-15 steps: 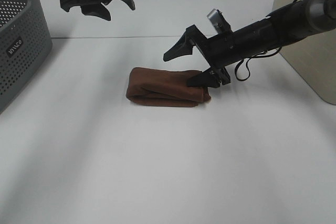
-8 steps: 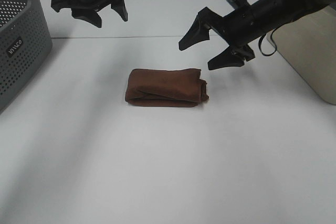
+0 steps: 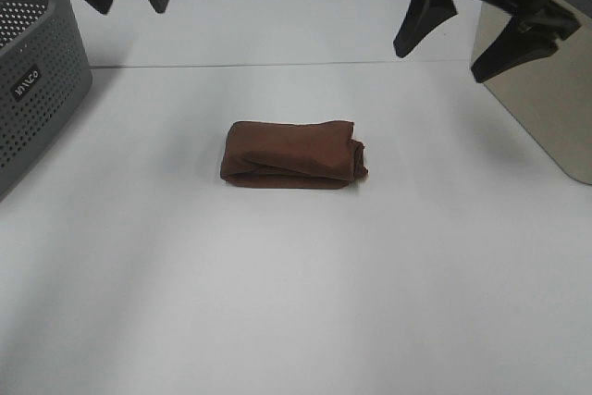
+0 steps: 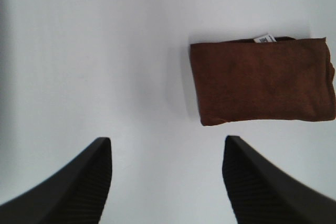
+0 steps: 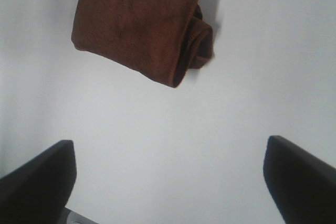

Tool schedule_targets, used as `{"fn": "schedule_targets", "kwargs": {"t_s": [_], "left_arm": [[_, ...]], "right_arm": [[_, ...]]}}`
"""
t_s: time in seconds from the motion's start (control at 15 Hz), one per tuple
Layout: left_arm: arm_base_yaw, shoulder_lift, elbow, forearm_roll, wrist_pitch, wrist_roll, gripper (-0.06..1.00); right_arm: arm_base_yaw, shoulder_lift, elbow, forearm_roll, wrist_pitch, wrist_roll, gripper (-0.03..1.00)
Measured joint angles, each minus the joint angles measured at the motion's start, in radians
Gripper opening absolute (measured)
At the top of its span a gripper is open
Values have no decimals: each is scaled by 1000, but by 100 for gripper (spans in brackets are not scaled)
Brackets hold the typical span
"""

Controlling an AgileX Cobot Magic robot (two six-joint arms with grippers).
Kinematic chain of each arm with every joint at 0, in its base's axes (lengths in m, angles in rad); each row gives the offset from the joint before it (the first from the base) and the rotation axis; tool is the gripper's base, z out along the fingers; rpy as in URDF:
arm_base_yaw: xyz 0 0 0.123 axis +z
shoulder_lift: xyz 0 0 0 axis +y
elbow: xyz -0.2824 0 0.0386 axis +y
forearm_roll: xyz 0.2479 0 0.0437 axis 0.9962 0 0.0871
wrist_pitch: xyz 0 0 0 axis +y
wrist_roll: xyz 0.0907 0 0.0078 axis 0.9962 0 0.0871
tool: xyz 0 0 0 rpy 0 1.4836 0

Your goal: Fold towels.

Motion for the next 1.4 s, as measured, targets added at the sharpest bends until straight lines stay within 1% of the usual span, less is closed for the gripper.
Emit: {"fn": "schedule_targets", "kwargs": {"t_s": [0.13,0.27,0.33,0.47,0.53,0.6,0.67,0.93,1.07,1.13,1.2,1.27,1.4], "left_arm": [[-4,-74,0,84,2,1,59],[-4,-167,6,102,2,19,59],[-6,-224,36,103,2,33,59],[-9,-366,169,111,2,62,59],[-9,-448,257,113,2,68,59],[-9,-574,405,114,2,71,59],[-9,-658,512,115,2,71,59],[-9,-1047,888,115,5,71,59],[-9,-1266,1027,114,7,71,59],[-9,-1325,1060,114,7,71,59],[-9,-1492,1143,114,7,77,59],[-9,-1537,1163,114,8,83,59],[-9,-1744,1241,113,8,121,59]], "right_arm": [[0,-95,8,-85,56,49,91],[0,-210,50,-140,104,70,91],[0,-276,82,-167,124,73,91],[0,-415,153,-208,130,84,91],[0,-486,191,-216,130,88,91],[0,-597,257,-222,131,88,91],[0,-668,306,-222,132,89,91],[0,-976,505,-223,134,91,91],[0,-1130,596,-224,137,93,91],[0,-1170,620,-224,137,93,91],[0,-1240,666,-228,138,95,91],[0,-1317,705,-233,141,96,91],[0,-1458,773,-258,143,97,91]]}}
